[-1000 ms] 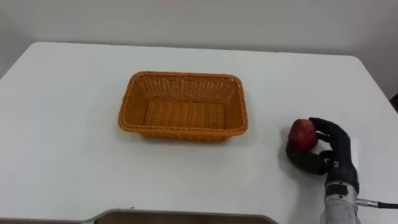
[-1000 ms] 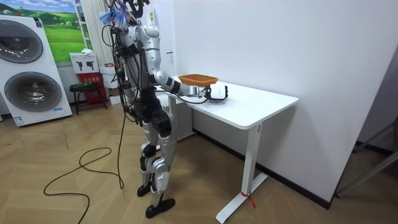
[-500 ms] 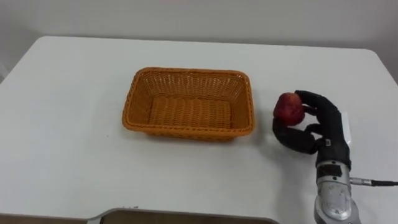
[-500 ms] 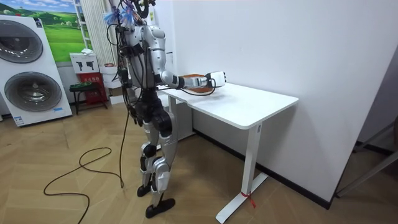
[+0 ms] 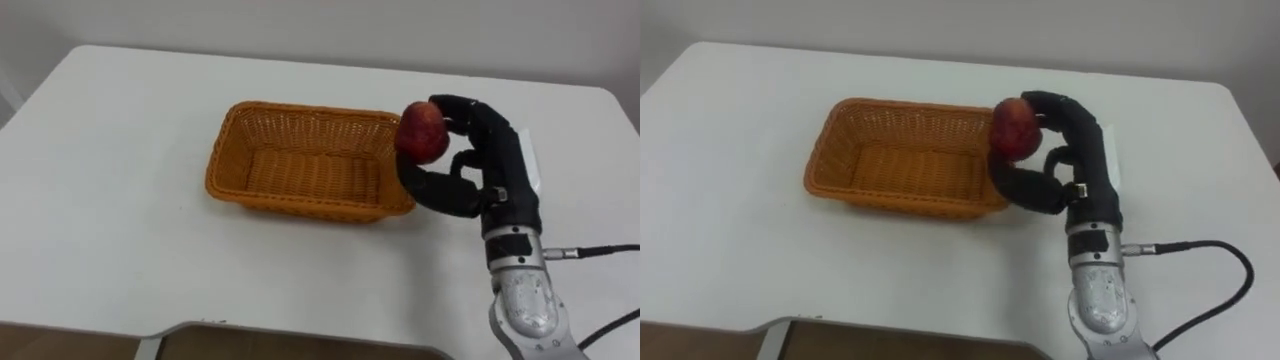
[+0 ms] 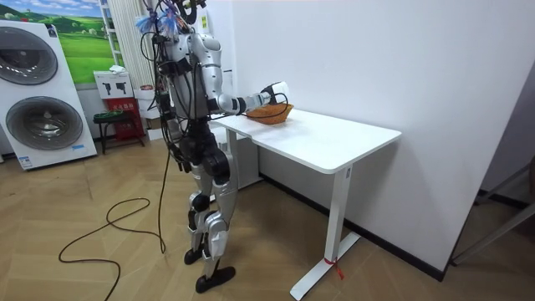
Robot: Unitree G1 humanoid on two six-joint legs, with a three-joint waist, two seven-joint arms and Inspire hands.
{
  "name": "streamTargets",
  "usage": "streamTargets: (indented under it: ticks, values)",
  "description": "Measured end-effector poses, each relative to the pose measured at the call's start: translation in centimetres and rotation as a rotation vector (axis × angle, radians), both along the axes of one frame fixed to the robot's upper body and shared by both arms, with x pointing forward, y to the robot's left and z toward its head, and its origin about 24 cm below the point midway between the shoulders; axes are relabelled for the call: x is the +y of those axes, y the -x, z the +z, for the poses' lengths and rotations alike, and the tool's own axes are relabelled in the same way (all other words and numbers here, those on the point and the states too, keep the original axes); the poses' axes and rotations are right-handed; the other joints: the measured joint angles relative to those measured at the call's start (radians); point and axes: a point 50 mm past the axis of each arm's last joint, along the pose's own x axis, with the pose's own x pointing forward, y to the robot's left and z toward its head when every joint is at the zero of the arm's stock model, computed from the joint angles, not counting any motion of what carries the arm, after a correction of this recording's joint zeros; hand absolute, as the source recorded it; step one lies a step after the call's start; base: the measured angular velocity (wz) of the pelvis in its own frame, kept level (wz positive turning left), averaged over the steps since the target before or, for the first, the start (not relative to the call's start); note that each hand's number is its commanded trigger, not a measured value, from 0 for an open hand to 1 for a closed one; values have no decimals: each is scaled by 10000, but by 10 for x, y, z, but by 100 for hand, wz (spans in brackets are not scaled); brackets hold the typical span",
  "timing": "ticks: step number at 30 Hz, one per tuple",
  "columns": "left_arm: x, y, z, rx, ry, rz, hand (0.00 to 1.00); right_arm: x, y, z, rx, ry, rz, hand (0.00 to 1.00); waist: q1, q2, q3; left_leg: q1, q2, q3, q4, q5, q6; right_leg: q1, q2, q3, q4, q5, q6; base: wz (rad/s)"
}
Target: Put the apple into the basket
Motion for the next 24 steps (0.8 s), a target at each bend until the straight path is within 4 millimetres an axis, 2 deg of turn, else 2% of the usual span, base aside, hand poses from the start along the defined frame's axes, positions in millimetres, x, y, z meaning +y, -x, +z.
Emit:
streamTargets:
  ticks: [2, 3, 4, 5, 10, 16, 24]
  values:
    - [0, 0, 0, 32, -4, 11, 0, 5, 1, -1, 117, 114, 385, 100, 11, 3, 1, -13, -1, -7, 9, 0, 0, -3, 0, 0, 1, 0, 1, 0]
    - [0, 0, 0, 56, -8, 20, 0, 8, 1, -2, 179, 225, 624, 84, 16, 9, 1, -27, -3, -18, 14, 0, 0, -12, 0, 1, 2, 2, 1, 0]
    - [0, 0, 0, 62, -9, 20, 0, 10, 1, -3, 212, 276, 739, 7, 15, 13, 3, -28, -4, -19, 15, 0, 0, -13, 0, 2, 2, 2, 2, 0]
    - [0, 0, 0, 72, -5, 10, 0, 13, 2, -4, 268, 384, 952, 0, 14, 27, 6, -29, -5, -21, 17, 0, 0, -12, -1, 4, 1, 2, 2, 0]
    - [-2, -2, -1, 83, 38, -191, 0, 19, 3, -6, 442, 634, 1485, 0, 25, 85, 39, -36, -11, -43, 14, 0, 1, -12, -6, -28, -3, 2, 3, 0]
    - [-3, -5, -1, 120, 20, -303, 0, 26, 3, -6, 462, 767, 1940, 0, 29, 77, 23, 0, -13, -81, 10, 1, 1, 34, -8, -73, -5, 2, 3, 0]
    - [-5, -6, -2, 126, 37, -491, 0, 27, 3, -6, 472, 838, 2003, 0, 28, 44, 9, 20, -13, -106, 12, 2, 0, 68, -7, -82, -7, 2, 3, 0]
